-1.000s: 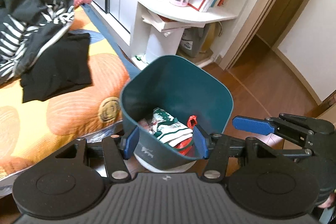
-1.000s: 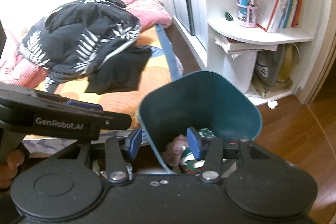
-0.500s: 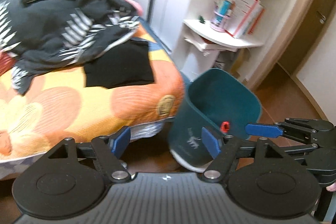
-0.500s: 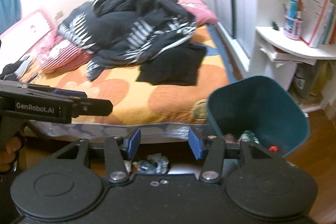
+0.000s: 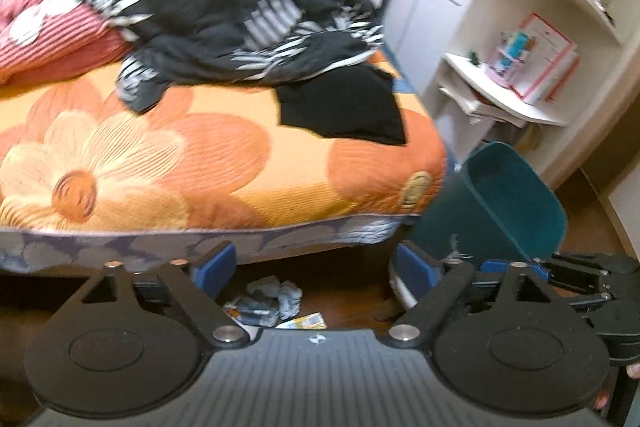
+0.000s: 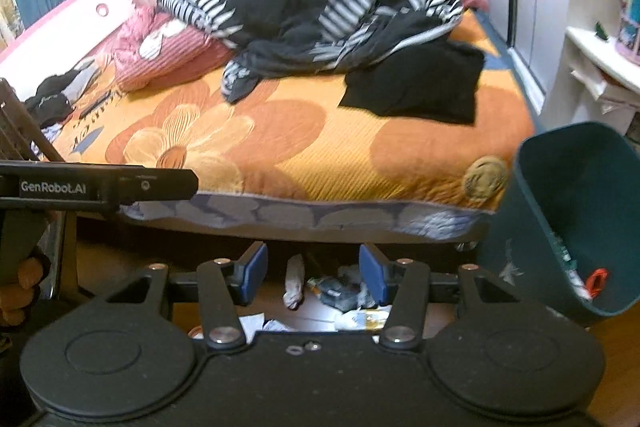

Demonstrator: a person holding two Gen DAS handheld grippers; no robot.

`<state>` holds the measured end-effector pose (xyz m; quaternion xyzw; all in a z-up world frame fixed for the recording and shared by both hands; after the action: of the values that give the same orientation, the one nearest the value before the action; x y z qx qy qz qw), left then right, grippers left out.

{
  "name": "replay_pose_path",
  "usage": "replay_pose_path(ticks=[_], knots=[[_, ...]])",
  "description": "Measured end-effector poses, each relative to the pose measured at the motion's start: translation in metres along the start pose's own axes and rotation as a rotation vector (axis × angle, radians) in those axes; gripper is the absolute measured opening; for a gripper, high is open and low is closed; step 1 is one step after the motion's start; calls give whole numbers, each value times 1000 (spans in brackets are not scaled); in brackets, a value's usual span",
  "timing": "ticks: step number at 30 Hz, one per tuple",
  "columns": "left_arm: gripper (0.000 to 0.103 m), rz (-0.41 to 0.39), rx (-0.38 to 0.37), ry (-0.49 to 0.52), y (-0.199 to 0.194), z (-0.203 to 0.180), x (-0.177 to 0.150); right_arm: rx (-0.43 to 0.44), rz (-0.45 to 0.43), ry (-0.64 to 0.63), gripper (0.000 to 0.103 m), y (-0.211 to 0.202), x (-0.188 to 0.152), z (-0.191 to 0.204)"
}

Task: Collect trash
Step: 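Move both tools back toward the remaining trash under the bed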

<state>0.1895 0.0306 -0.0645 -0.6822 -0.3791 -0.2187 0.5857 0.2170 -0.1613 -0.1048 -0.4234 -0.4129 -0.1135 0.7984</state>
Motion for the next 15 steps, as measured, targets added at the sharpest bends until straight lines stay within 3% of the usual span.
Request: replay_pose_path(ticks=[2, 10, 15], knots=[[99, 20, 16, -23, 8, 14, -10, 2, 26, 10, 51, 14, -8, 3], [99, 157, 120, -79, 53, 73, -58, -40, 155, 77, 52, 83, -49, -9], [99, 273, 199, -164, 95, 111, -98, -83, 236, 136, 52, 130, -77, -26]])
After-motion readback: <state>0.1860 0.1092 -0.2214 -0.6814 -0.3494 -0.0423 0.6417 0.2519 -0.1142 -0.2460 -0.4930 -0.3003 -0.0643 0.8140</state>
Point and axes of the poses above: each gripper's, at about its wrist camera, not at the fingertips, and y roughly the way its jaws point, z to its left, x to its top, the point moved 6 cm from there along y, roughly the way its jaws point, and after that the axes turned 12 degrees about -z, right-handed, at the moved point
